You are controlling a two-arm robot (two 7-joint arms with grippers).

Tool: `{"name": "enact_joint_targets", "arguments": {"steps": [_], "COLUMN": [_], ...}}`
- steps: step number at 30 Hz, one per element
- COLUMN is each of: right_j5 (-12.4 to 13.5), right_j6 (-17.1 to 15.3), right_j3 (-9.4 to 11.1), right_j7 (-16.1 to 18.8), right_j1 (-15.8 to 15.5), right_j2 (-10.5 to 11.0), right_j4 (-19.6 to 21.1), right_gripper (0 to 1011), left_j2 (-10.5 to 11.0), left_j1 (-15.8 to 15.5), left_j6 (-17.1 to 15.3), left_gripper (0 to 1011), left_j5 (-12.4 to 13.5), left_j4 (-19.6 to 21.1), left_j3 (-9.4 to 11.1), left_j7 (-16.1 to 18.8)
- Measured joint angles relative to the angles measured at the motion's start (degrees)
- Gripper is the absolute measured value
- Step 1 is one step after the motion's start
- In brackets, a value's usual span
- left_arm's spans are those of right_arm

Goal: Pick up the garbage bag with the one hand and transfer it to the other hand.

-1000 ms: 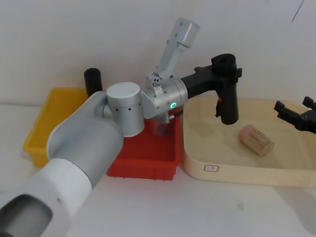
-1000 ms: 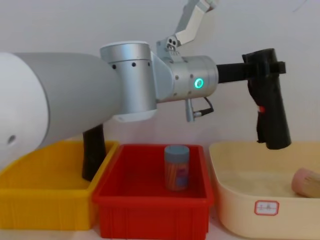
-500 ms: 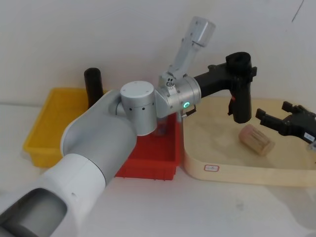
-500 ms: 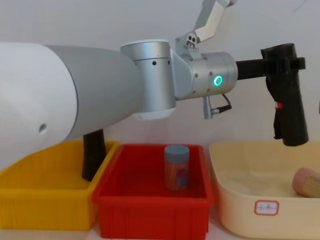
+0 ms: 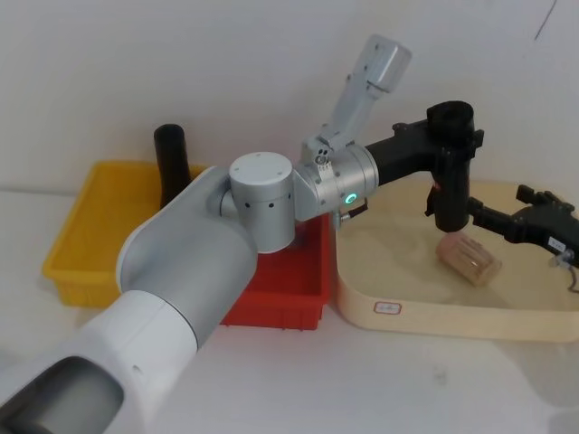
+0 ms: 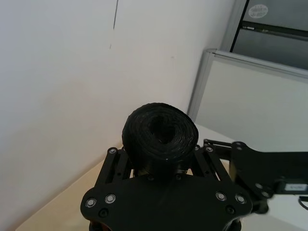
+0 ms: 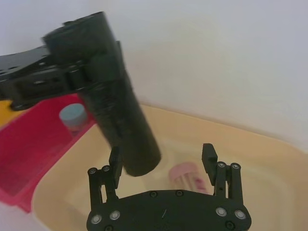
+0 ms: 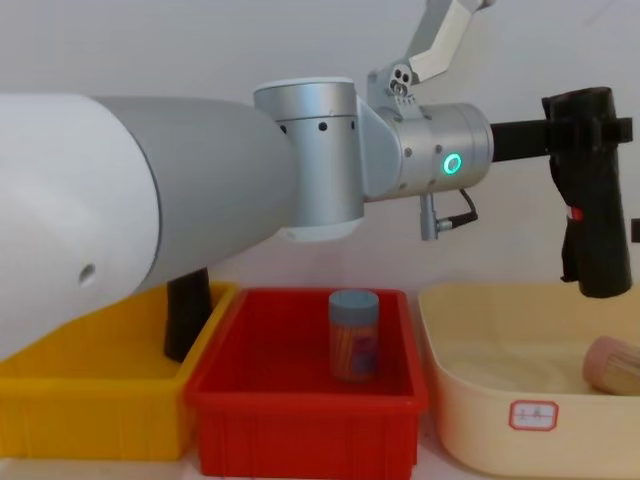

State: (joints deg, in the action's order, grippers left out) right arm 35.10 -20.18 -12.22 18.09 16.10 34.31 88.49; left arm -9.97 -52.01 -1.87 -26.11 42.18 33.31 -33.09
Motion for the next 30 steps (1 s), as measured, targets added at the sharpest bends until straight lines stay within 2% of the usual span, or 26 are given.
{"name": "enact_joint_targets", "arguments": {"steps": [3,9,22,30], "right_j5": [-0.83,-1.9,-2.89,-1.8], "right_j6": [-0.1,-0.12,0.0,-0.05], "right_j3": [-0.44,-1.38,-3.16,-3.22], "right_j7": [-1.26,-1.49,2.12,4.49], "right_j1": [0.96,2.37,3.55,3.4], "right_j2": [-0.64,-1.1,0.46,1.62], "right_j4": [-1.01,-2.18,-1.59,-0.82], "right_gripper": [1001,1001,1001,1001], "left_j2": [0.13,0.1,-0.2,-0.27], "left_j1": [0.36,0.64,0.97,1.46], "left_j6": [-0.18,-0.2,-0.14,-0.43], "left_gripper": [476,476,476,476], "left_j5": [0.51,1.23,2.95,3.61], "left_j4": [0.74,1.5,2.78,3.86], "left_j3": [0.16,0.34,0.58,0.65], "left_j7": [0.34,0.99,2.53,3.03]}}
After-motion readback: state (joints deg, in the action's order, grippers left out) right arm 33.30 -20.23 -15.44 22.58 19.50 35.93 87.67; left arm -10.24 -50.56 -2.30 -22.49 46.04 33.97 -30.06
